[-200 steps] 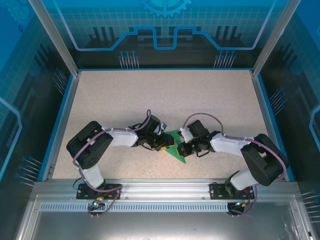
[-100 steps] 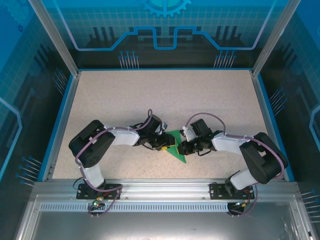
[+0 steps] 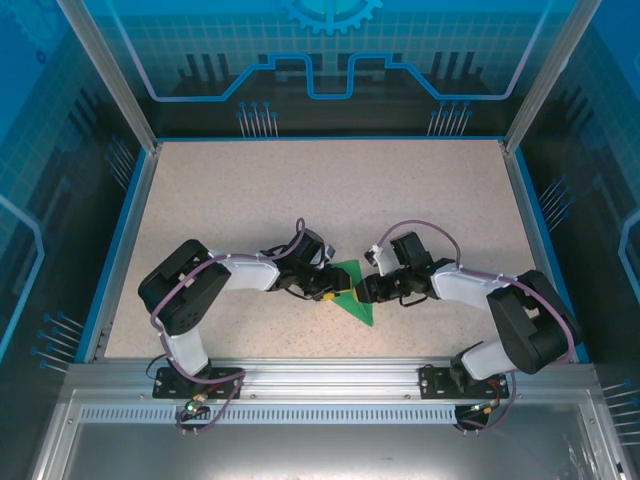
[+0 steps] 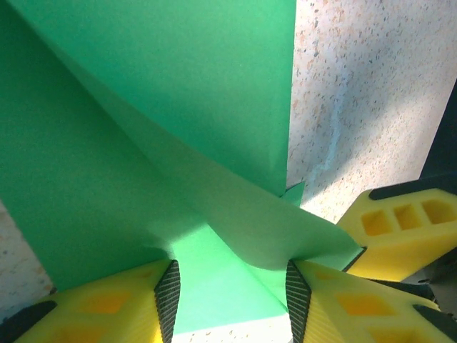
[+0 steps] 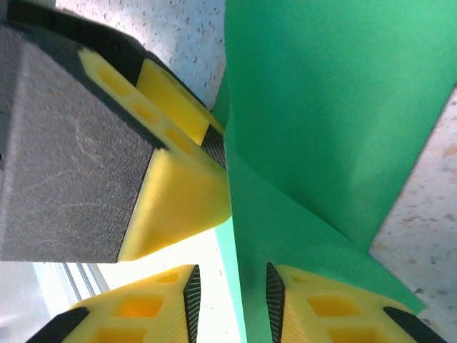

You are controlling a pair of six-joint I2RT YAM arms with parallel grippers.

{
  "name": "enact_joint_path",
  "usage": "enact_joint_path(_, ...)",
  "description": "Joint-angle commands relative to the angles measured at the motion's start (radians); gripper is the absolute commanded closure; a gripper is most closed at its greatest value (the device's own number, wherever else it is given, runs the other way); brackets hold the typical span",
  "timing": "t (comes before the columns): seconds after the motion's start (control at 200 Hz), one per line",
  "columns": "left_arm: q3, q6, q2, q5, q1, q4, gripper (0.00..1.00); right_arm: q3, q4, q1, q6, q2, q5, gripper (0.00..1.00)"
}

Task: Fold a paper plane with a square sheet of paper (fold left side to right side)
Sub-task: Fourth fold the wing at the center of the table.

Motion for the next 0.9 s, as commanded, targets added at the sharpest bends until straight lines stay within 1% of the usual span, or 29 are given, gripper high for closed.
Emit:
enact_joint_path(0.0, 0.008, -0.002, 0.041, -0.044, -0.008, -0.038, 0.53, 0.032, -0.031, -0.020, -0.027, 0.014, -0.047, 0.67)
enact_joint_path(0.095, 0.008, -0.002, 0.040, -0.043, -0.009, -0.038, 0.53, 0.029, -0.012, -0.018, -0.015, 0.036, -0.063, 0.67)
enact_joint_path(0.435, 0.012, 0.003, 0.038, -0.044, -0.009, -0.044, 0.53, 0.024, -0.026, 0.016, -0.015, 0.072, -0.020, 0.68)
enact_joint_path(0.49, 0.013, 0.004, 0.038, -0.043, -0.008, -0.044, 0.53, 0.026, -0.025, 0.021, -0.013, 0.083, -0.027, 0.70)
enact_joint_path(0.67, 0.016, 0.005, 0.036, -0.043, -0.008, -0.047, 0.53, 0.033, 0.003, 0.023, -0.004, 0.107, -0.068, 0.85)
enact_joint_path(0.835, 0.014, 0.007, 0.037, -0.048, -0.008, -0.056, 0.50, 0.035, 0.021, 0.018, 0.002, 0.116, -0.095, 0.97)
enact_joint_path(0.895, 0.014, 0.008, 0.038, -0.049, -0.008, -0.058, 0.49, 0.033, 0.023, 0.014, 0.002, 0.119, -0.100, 0.99)
